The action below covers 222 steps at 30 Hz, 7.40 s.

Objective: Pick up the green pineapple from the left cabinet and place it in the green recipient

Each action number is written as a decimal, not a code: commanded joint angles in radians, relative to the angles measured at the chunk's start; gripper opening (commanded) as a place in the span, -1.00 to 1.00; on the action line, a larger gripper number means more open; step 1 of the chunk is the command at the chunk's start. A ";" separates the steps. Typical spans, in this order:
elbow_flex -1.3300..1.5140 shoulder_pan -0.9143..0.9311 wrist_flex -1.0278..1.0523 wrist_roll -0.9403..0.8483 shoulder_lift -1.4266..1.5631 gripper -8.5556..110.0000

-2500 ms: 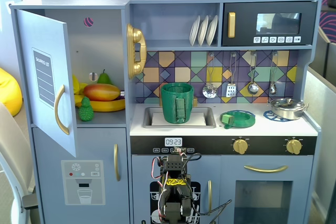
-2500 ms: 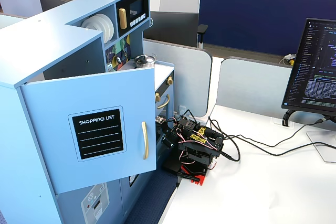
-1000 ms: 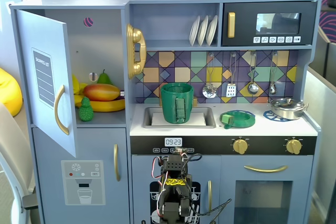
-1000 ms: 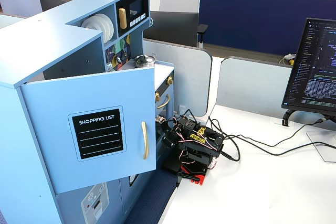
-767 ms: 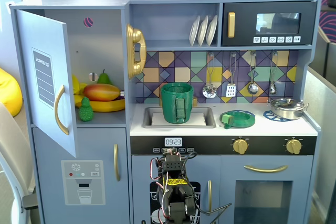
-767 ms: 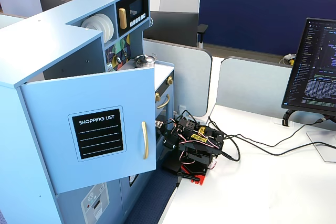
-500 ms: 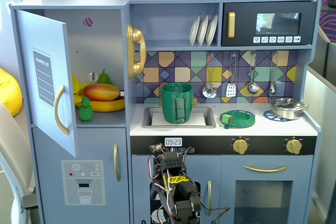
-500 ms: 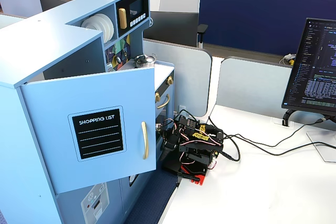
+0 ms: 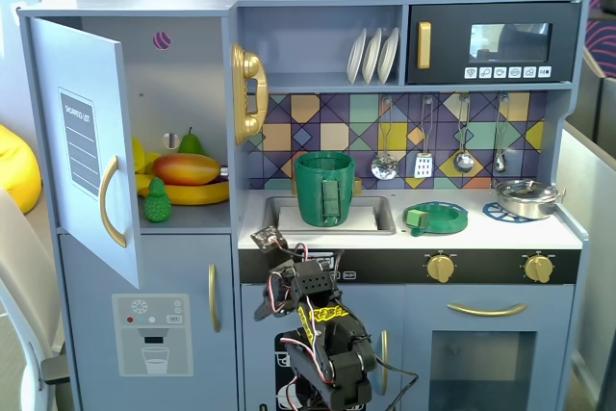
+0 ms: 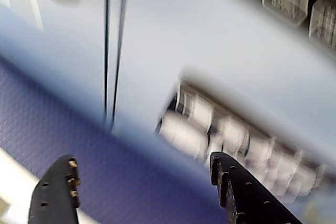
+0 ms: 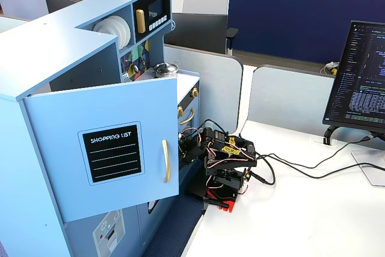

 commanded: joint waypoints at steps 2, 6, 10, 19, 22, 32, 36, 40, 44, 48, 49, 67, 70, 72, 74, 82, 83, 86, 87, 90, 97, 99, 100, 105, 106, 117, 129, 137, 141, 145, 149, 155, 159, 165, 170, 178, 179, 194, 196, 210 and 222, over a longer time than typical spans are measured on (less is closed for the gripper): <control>-0.121 -0.061 -0.117 0.120 -0.055 -0.35; -0.153 -0.098 -0.183 0.202 -0.092 -0.32; -0.199 -0.156 -0.275 0.311 -0.169 -0.32; -0.235 -0.241 -0.604 0.360 -0.308 -0.48; -0.275 -0.290 -0.683 0.360 -0.353 -0.42; -0.357 -0.391 -0.988 0.253 -0.515 -0.32; -0.408 -0.416 -1.037 0.293 -0.592 -0.23; -0.437 -0.419 -1.129 0.310 -0.695 -0.19; -0.503 -0.420 -1.177 0.310 -0.779 -0.17; -0.549 -0.403 -1.201 0.316 -0.856 -0.14; -0.554 -0.400 -1.213 0.316 -0.874 -0.14; -0.741 -0.370 -1.325 0.302 -1.134 -0.14; -0.755 -0.365 -1.338 0.296 -1.160 -0.14; -0.765 -0.357 -1.344 0.298 -1.175 -0.14; -0.779 -0.350 -1.345 0.305 -1.190 -0.14; -0.847 -0.360 -1.356 0.301 -1.247 -0.14; -0.862 -0.359 -1.356 0.304 -1.262 -0.14; -0.893 -0.370 -1.365 0.302 -1.289 -0.14; -0.902 -0.374 -1.368 0.299 -1.295 -0.14; -0.927 -0.380 -1.368 0.298 -1.316 -0.14; -0.979 -0.377 -1.361 0.291 -1.368 -0.14; -0.992 -0.379 -1.359 0.290 -1.382 -0.14; -1.002 -0.380 -1.359 0.290 -1.391 -0.14; -1.034 -0.382 -1.358 0.290 -1.424 -0.14; -1.040 -0.383 -1.359 0.290 -1.431 -0.14; -1.094 -0.390 -1.364 0.287 -1.493 -0.15; -1.131 -0.391 -1.355 0.318 -1.539 -0.53; -1.141 -0.397 -1.362 0.350 -1.536 -0.86; -1.120 -0.403 -1.348 0.307 -1.493 -0.86; -0.991 -0.425 -1.226 0.129 -1.289 -0.86; -0.816 -0.462 -1.069 -0.002 -1.031 -0.86; -0.669 -0.449 -0.923 -0.178 -0.761 -0.86; -0.560 -0.410 -0.844 -0.238 -0.591 -0.86; -0.502 -0.313 -0.669 -0.209 -0.351 -0.86; -0.489 -0.183 -0.611 -0.186 -0.238 -0.86; -0.591 0.083 -0.571 0.003 -0.245 -0.86; -0.618 0.123 -0.572 0.034 -0.275 -0.86; -1.002 0.391 -0.939 0.304 -0.956 -0.86; -1.049 0.390 -0.951 0.305 -1.003 -0.86; -1.252 0.376 -0.976 0.311 -1.261 -0.79; -1.258 0.388 -0.966 0.344 -1.259 -0.31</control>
